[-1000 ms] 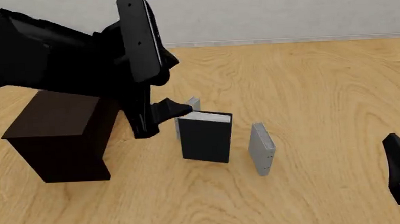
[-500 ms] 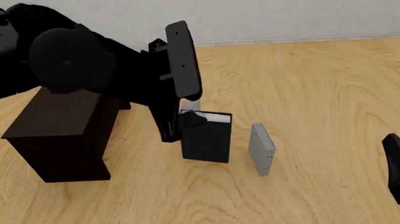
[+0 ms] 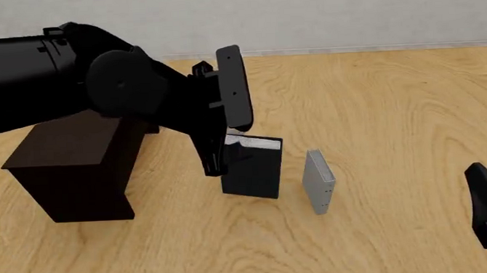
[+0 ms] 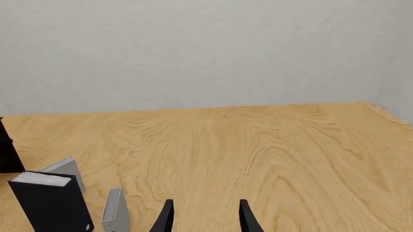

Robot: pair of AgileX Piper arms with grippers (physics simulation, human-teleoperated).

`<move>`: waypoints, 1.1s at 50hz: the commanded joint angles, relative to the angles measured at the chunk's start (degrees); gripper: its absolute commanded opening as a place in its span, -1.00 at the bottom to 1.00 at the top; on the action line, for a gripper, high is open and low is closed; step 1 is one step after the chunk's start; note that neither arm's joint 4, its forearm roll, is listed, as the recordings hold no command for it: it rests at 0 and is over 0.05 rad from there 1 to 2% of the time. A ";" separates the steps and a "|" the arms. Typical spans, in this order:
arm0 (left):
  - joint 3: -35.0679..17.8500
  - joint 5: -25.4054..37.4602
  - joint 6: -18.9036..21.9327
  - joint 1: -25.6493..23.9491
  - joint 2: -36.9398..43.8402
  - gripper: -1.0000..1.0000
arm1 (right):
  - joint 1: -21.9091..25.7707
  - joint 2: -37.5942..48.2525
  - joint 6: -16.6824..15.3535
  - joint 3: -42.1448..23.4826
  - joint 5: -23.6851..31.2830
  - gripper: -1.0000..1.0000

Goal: Pick up the book in the middle and place it on the cabinet shelf.

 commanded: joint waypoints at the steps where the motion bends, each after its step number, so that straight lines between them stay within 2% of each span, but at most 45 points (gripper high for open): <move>1: 0.31 -0.82 1.57 1.40 2.52 1.00 | -0.02 0.05 0.11 0.01 -0.02 1.00; 11: 0.00 -2.75 2.35 2.15 4.54 1.00 | -0.07 0.22 0.25 0.01 -0.10 1.00; 16: -0.87 -1.98 1.12 1.30 5.43 1.00 | -0.09 0.28 0.28 0.02 -0.13 1.00; 20: -0.19 -2.97 2.88 2.31 6.56 1.00 | -0.11 0.43 0.32 0.02 -0.21 1.00; 31: -3.47 -2.55 2.89 2.68 9.31 1.00 | -0.13 0.52 0.36 0.02 -0.26 1.00; 37: -3.10 -2.87 3.03 3.00 9.88 1.00 | -0.14 0.62 0.45 0.03 -0.31 1.00; 47: -3.68 -2.62 2.41 3.41 11.54 1.00 | -0.16 0.74 0.43 0.03 -0.37 1.00; 52: -4.36 -1.67 0.16 1.94 11.53 1.00 | -0.17 0.71 0.45 0.03 -0.36 1.00; 55: -3.87 -1.88 0.58 2.27 11.92 1.00 | -0.17 0.77 0.48 0.03 -0.39 1.00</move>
